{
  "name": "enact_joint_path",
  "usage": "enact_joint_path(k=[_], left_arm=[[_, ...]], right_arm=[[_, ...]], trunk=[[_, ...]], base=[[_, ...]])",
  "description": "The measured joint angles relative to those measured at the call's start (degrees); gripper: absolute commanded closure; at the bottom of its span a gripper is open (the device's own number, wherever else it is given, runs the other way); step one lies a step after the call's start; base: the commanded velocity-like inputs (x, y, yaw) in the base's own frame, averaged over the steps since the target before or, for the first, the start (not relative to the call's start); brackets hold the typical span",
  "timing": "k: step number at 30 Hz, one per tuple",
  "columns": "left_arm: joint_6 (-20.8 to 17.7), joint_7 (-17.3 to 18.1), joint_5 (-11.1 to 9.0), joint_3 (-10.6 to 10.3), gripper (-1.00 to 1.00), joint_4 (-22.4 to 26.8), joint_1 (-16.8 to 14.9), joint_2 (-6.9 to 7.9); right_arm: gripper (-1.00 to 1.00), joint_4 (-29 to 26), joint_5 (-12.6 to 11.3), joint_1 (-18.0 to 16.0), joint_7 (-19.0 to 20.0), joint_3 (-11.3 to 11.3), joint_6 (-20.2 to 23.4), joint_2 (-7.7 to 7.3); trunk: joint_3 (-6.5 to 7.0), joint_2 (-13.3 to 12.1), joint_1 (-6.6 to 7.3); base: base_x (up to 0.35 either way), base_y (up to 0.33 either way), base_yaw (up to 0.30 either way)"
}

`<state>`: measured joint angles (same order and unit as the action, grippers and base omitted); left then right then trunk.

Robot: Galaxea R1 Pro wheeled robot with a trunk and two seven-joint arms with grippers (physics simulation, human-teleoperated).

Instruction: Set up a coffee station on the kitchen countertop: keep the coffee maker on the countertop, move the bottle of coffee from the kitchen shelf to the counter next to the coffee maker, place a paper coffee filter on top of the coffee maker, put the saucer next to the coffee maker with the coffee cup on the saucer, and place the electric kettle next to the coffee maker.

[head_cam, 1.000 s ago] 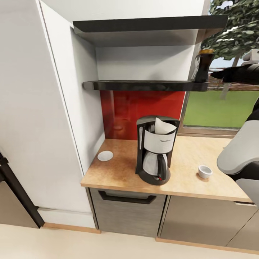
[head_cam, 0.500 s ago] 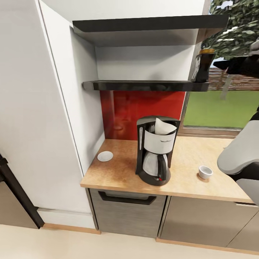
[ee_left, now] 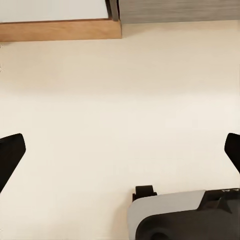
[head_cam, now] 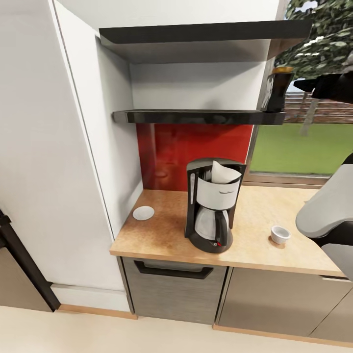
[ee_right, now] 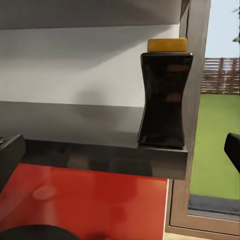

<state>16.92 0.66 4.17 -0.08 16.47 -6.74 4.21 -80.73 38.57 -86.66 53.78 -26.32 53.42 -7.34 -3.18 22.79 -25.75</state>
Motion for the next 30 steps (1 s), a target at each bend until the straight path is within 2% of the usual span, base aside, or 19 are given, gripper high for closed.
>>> enact_joint_path(k=[12,30], left_arm=[[0.0,0.0,0.0,0.0,-1.0,0.0,0.0,0.0],[0.0,0.0,0.2,0.0,-1.0,0.0,0.0,0.0]], right_arm=[[-1.0,0.0,0.0,0.0,0.0,0.0,0.0,0.04],[-1.0,0.1,0.1,0.0,0.0,0.1,0.1,-0.1]], trunk=[[0.0,0.0,0.0],[0.0,0.0,0.01]], base=[[0.0,0.222,0.0],[0.02,0.017,0.0]])
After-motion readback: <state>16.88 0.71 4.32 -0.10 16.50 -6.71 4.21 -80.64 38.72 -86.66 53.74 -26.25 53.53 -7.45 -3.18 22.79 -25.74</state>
